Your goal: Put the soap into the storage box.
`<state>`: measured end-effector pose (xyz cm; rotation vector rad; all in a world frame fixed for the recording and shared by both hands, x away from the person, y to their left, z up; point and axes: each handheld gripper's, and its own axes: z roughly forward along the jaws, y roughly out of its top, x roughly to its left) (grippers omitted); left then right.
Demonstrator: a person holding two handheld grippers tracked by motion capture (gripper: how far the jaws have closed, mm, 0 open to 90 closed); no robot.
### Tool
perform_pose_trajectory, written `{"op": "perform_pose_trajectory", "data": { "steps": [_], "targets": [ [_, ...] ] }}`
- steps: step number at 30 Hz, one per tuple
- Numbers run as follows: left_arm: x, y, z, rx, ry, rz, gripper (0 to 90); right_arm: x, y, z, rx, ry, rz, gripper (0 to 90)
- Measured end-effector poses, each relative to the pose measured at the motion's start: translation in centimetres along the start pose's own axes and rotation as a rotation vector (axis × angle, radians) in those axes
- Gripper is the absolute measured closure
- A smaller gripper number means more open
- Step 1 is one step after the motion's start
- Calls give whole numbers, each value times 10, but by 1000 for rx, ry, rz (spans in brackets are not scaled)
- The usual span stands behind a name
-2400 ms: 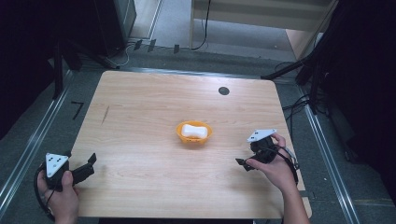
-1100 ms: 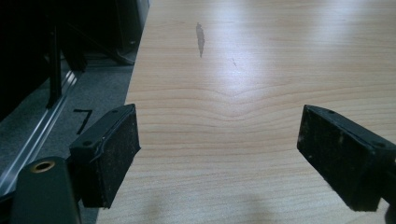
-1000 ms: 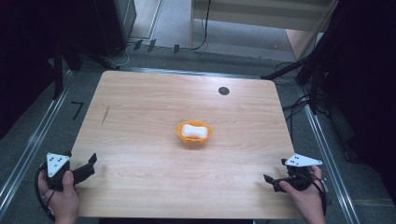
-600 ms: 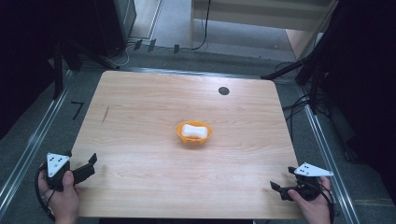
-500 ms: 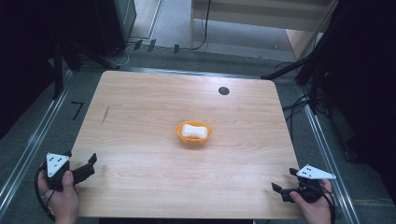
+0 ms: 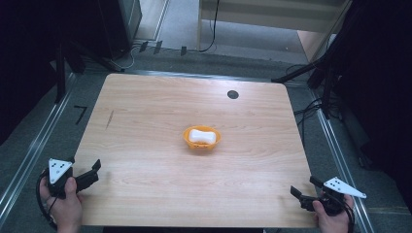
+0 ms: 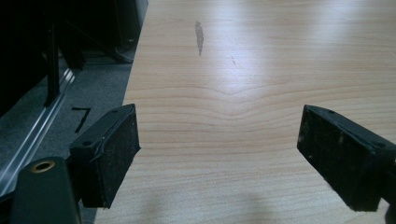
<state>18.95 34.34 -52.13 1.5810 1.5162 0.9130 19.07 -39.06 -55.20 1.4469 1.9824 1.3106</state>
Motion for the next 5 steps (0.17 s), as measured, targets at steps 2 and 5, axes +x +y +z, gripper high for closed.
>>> {"op": "perform_pose_trajectory", "data": {
  "steps": [2, 5],
  "targets": [
    [0, 0, 0, -3, -1, -3, 132, 0, 0, 0, -7, -24, -9, 63],
    [0, 0, 0, 0, -2, -3, 132, 3, -1, 0, -3, -47, -19, 80]
  ]
}}
